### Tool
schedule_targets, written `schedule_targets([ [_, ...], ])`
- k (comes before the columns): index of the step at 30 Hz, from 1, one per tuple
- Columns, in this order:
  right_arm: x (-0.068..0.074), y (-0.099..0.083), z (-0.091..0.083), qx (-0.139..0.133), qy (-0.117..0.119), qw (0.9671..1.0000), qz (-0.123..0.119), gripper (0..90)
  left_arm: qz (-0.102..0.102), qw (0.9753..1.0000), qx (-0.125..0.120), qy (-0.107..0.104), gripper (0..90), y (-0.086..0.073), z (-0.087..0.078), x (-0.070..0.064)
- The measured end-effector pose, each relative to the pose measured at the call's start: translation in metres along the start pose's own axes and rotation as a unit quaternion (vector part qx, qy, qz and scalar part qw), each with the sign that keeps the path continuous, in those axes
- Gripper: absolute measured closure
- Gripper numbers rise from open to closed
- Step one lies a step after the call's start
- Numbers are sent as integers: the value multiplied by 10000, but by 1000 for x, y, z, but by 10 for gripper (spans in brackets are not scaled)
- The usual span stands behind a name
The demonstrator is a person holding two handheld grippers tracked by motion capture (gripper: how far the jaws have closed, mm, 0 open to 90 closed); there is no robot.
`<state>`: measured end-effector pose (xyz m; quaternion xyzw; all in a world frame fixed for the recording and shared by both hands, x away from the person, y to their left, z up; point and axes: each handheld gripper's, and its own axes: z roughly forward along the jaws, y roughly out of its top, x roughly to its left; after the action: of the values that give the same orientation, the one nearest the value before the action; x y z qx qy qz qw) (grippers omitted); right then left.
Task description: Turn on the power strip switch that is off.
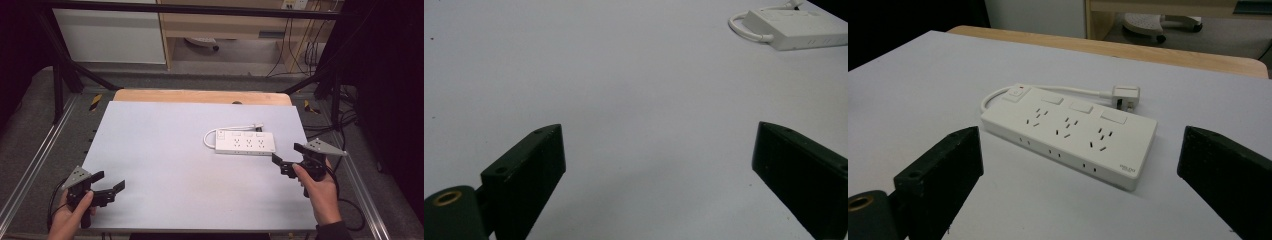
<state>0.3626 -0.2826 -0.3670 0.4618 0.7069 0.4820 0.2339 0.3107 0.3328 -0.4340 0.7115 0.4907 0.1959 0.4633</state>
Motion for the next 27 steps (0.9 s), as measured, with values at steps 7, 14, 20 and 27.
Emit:
schedule_targets([
  [7, -5, 13, 6, 46, -48, 10000, -24, 49, -29, 10000, 9, 49, 69, 0, 0, 0],
  [14, -8, 22, 9, 83, -103, 9999, -103, 47, -42, 10000, 50, 55, 69, 0, 1, 0],
  [20, -11, 31, 16, 88, -149, 9998, -120, 56, -22, 10000, 52, 46, 69, 0, 1, 0],
  [27, -17, 45, 23, 51, -187, 9997, -147, 75, -35, 10000, 58, 65, 69, -1, 1, 0],
])
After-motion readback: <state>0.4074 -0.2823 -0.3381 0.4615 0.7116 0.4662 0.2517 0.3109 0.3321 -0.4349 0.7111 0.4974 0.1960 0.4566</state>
